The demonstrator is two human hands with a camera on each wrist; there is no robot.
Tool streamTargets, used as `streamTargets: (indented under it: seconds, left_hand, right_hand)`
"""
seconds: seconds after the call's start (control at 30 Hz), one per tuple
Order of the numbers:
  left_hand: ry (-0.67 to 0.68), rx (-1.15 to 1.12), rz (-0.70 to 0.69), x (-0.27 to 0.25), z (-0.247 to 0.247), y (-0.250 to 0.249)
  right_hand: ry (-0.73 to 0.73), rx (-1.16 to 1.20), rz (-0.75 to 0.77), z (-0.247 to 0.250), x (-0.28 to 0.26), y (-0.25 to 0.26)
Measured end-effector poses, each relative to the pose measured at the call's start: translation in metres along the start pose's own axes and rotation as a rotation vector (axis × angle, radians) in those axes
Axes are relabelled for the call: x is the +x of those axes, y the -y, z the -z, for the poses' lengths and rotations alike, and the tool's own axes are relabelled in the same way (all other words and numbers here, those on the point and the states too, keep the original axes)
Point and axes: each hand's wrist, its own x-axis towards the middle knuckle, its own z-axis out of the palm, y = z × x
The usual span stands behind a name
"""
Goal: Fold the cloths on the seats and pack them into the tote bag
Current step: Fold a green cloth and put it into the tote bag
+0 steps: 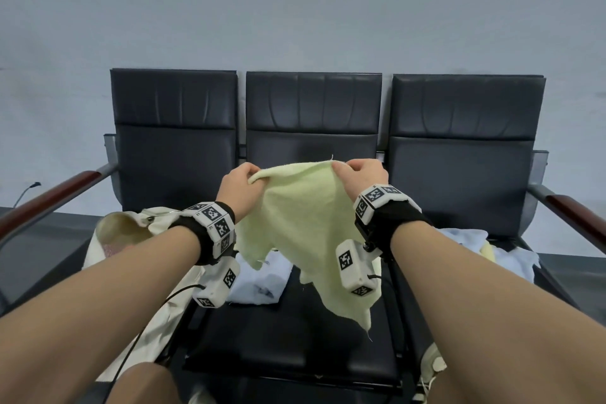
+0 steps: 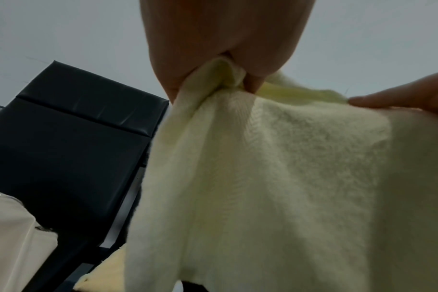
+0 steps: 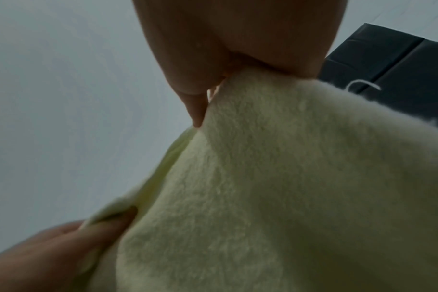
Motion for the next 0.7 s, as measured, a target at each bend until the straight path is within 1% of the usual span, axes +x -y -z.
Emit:
streamTargets:
  seconds: [0.07,0.23,0.4,0.5,0.53,0.57,0.6,0.7]
  left_hand:
    - [-0.027,-0.034,-0.011,0.001,0.003,-0.004]
    - [-0.056,-0.111,-0.025,0.004,0.006,-0.014]
    - [-0.058,-0.119,-0.048,0.004,0.008,-0.018]
    - [-0.079,-0.119,-0.011,0.003,0.011,-0.017]
    - [-0.064,-0.114,0.014,0.003,0.012,-0.016]
    - [-0.019,-0.114,0.041,0.002,0.015,-0.015]
    - [0.057,-0.117,0.060,0.002,0.018,-0.013]
    - [0.372,-0.125,0.085,-0.004,0.028,-0.009]
  right_hand:
    - [0.002,-0.058,0.002,0.001,0.002,-0.006]
    - [0.024,-0.177,0.071,0.002,0.001,-0.012]
    - [-0.015,-0.225,0.133,0.000,0.001,-0.008]
    - [-0.063,-0.130,0.064,0.000,0.004,-0.003]
    - [-0.074,-0.094,0.028,0.000,0.006,-0.002]
    - [-0.081,-0.063,-0.003,0.001,0.007,-0.001]
    - [-0.088,-0.036,-0.031,0.002,0.009,0.001]
    - [-0.124,0.032,-0.070,0.004,0.011,0.004]
